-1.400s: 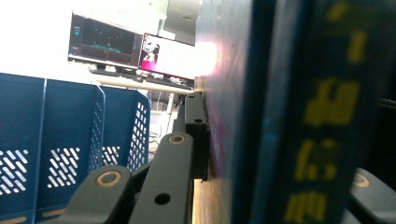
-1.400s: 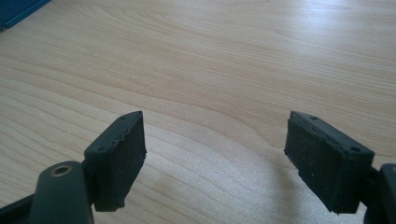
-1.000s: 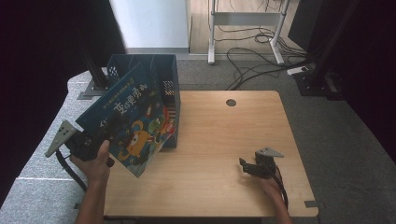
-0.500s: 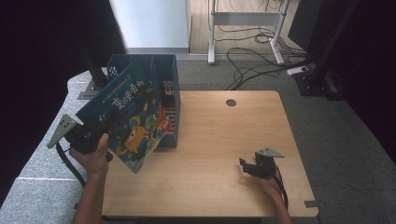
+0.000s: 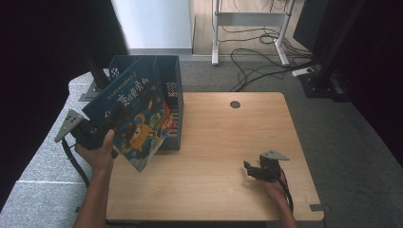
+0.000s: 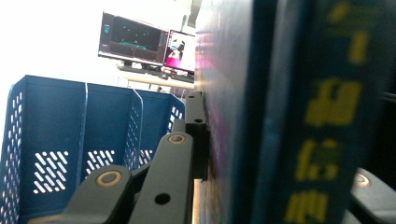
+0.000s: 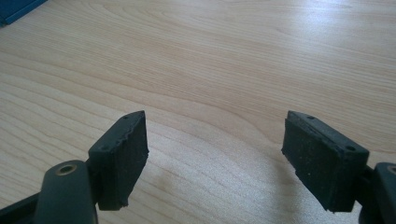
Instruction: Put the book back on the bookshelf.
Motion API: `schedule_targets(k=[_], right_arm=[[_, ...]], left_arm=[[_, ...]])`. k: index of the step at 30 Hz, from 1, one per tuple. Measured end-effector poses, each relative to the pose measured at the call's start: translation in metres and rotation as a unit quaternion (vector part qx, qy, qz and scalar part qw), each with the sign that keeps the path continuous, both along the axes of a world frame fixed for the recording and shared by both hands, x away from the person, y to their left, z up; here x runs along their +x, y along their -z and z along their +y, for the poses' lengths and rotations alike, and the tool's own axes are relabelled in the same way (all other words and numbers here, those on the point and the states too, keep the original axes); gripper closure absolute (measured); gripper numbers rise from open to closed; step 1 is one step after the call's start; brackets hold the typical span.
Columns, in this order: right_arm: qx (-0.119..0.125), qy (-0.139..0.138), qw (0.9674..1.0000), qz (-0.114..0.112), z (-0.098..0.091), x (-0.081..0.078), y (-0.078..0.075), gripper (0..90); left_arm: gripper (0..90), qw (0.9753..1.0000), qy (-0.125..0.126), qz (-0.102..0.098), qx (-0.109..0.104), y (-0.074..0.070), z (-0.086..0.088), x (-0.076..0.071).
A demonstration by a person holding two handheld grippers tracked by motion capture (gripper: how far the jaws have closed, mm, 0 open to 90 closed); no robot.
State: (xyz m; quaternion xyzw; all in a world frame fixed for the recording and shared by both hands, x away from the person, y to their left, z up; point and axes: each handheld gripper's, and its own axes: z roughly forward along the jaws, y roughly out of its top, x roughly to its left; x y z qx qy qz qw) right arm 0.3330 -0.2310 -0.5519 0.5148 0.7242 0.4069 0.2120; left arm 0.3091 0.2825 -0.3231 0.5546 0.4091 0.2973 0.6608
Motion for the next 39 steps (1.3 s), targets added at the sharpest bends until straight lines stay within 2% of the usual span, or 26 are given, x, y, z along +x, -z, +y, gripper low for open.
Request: schedule_targets(k=[6, 11, 18, 25, 39], right_arm=[[-0.004, -0.001, 1.0000, 0.000, 0.001, 0.000, 0.000, 21.7], [-0.004, -0.002, 1.0000, 0.000, 0.001, 0.000, 0.000, 21.7], [-0.010, -0.005, 0.9999, -0.003, 0.002, -0.001, 0.000, 22.0], [-0.009, -0.004, 0.9999, -0.002, 0.002, -0.001, 0.000, 21.9], [-0.011, -0.003, 0.9999, -0.004, 0.002, -0.002, 0.000, 21.8]], left_arm=[[83.1, 0.9999, -0.008, -0.002, -0.007, -0.002, -0.004, 0.006], [83.1, 0.9998, -0.015, -0.009, 0.000, -0.006, -0.013, 0.016], [83.1, 0.9996, -0.027, -0.011, 0.000, -0.008, -0.020, 0.030], [83.1, 0.9988, -0.045, -0.015, 0.012, -0.011, -0.025, 0.039], [83.0, 0.9973, -0.068, -0.002, 0.026, -0.005, -0.042, 0.069]])
